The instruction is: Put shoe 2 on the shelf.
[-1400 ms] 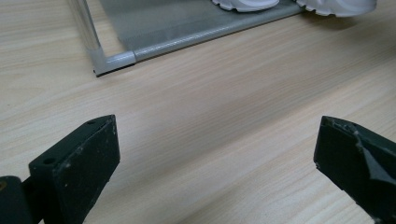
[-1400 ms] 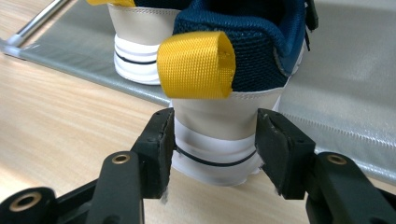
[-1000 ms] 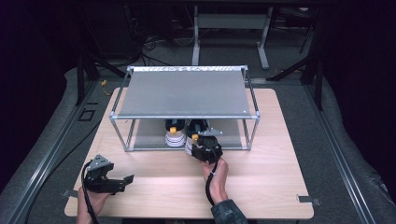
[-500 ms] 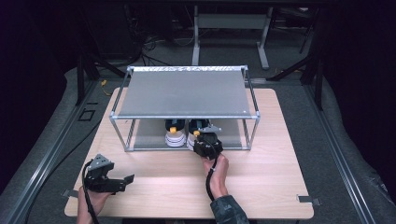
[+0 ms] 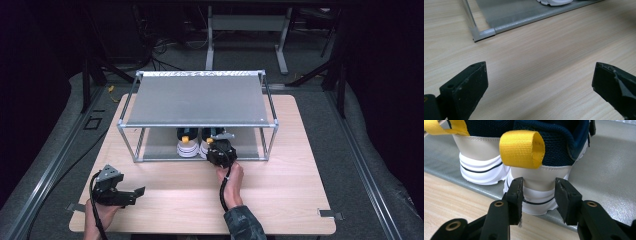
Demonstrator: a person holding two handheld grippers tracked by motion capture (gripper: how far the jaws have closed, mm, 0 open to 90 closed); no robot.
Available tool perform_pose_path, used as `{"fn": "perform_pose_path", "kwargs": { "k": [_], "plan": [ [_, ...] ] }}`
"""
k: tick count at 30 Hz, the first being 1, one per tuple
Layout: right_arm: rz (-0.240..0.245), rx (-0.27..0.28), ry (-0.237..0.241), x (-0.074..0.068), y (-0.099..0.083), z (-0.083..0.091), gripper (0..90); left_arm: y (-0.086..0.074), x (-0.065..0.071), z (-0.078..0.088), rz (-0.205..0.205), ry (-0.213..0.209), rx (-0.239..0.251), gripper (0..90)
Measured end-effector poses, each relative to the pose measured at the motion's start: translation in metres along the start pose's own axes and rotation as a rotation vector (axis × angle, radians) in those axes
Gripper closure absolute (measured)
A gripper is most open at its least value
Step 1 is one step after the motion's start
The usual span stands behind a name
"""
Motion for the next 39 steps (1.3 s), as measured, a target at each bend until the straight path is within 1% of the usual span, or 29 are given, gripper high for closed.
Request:
{"fn": "perform_pose_path", "kwargs": {
  "k": [8, 14, 16, 18, 19, 20, 21, 22, 23, 25, 27, 28, 29, 30, 31, 32, 34, 36, 37, 38, 39],
  "plan": [
    [-0.005, 0.004, 0.010, 0.001, 0.001, -0.002, 59.3, 0.000, -0.001, 0.002, 0.001, 0.002, 0.006, 0.3],
    [0.006, 0.000, 0.010, 0.003, 0.002, -0.003, 59.5, 0.001, 0.001, 0.000, -0.003, -0.003, 0.000, 0.3],
    [0.002, -0.005, 0.021, 0.004, 0.002, -0.002, 62.5, 0.001, 0.001, 0.000, -0.003, -0.003, 0.003, 0.3],
    [0.007, 0.002, 0.037, 0.004, 0.001, 0.003, 62.9, 0.000, 0.000, 0.002, -0.004, 0.000, 0.004, 0.3],
    [0.005, 0.001, 0.025, 0.005, 0.000, 0.006, 62.6, 0.000, 0.000, 0.002, -0.004, 0.000, 0.003, 0.3],
    [0.010, 0.003, 0.044, 0.004, 0.000, 0.010, 62.1, 0.000, 0.000, 0.002, -0.002, 0.001, 0.003, 0.3],
    [0.018, 0.002, 0.045, 0.005, 0.000, 0.013, 61.4, -0.001, 0.000, 0.003, -0.001, 0.002, 0.003, 0.3],
    [0.022, 0.004, 0.061, 0.004, -0.001, 0.018, 60.1, -0.001, -0.001, 0.003, 0.000, 0.003, 0.005, 0.3],
    [0.021, 0.010, 0.085, 0.004, -0.001, 0.025, 57.8, -0.001, -0.001, 0.003, 0.000, 0.003, 0.005, 0.3],
    [0.032, 0.015, 0.110, 0.003, -0.002, 0.037, 53.3, 0.000, -0.001, 0.005, -0.002, 0.005, 0.007, 0.2],
    [0.050, 0.013, 0.111, 0.004, -0.004, 0.048, 46.9, 0.000, -0.001, 0.006, -0.006, 0.007, 0.007, 0.2],
    [0.059, 0.008, 0.130, 0.004, -0.005, 0.055, 46.1, 0.000, -0.001, 0.006, -0.008, 0.009, 0.008, 0.2],
    [0.069, 0.015, 0.129, 0.005, -0.008, 0.064, 43.3, 0.000, -0.001, 0.007, -0.007, 0.009, 0.009, 0.2],
    [0.082, 0.011, 0.138, 0.007, -0.010, 0.070, 41.1, 0.000, -0.001, 0.007, -0.007, 0.009, 0.009, 0.2],
    [0.090, 0.004, 0.150, 0.008, -0.013, 0.076, 39.3, 0.000, -0.001, 0.008, -0.007, 0.009, 0.008, 0.2],
    [0.094, 0.016, 0.155, 0.010, -0.015, 0.083, 37.2, 0.000, -0.001, 0.008, -0.007, 0.010, 0.008, 0.2],
    [0.106, 0.009, 0.167, 0.015, -0.021, 0.093, 33.2, -0.001, -0.001, 0.009, -0.005, 0.010, 0.008, 0.2],
    [0.115, 0.019, 0.139, 0.022, -0.028, 0.105, 27.3, -0.001, -0.001, 0.009, -0.006, 0.013, 0.007, 0.2],
    [0.116, 0.016, 0.139, 0.025, -0.031, 0.107, 26.4, -0.001, -0.001, 0.009, -0.008, 0.014, 0.005, 0.2],
    [0.112, 0.014, 0.139, 0.029, -0.036, 0.112, 23.2, -0.001, -0.001, 0.009, -0.009, 0.015, 0.004, 0.2],
    [0.110, 0.009, 0.124, 0.032, -0.040, 0.114, 20.0, -0.001, -0.001, 0.009, -0.009, 0.016, 0.003, 0.2]
  ]
}}
Point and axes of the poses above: each handheld gripper's, and its own axes: z roughly backward along the jaws, y roughly out of its top, x roughly to its right, the point moved 7 cm from there along -z, roughly forward along the jaws, and after that the axes turned 3 degrees about -x, right-handed, at the moved point
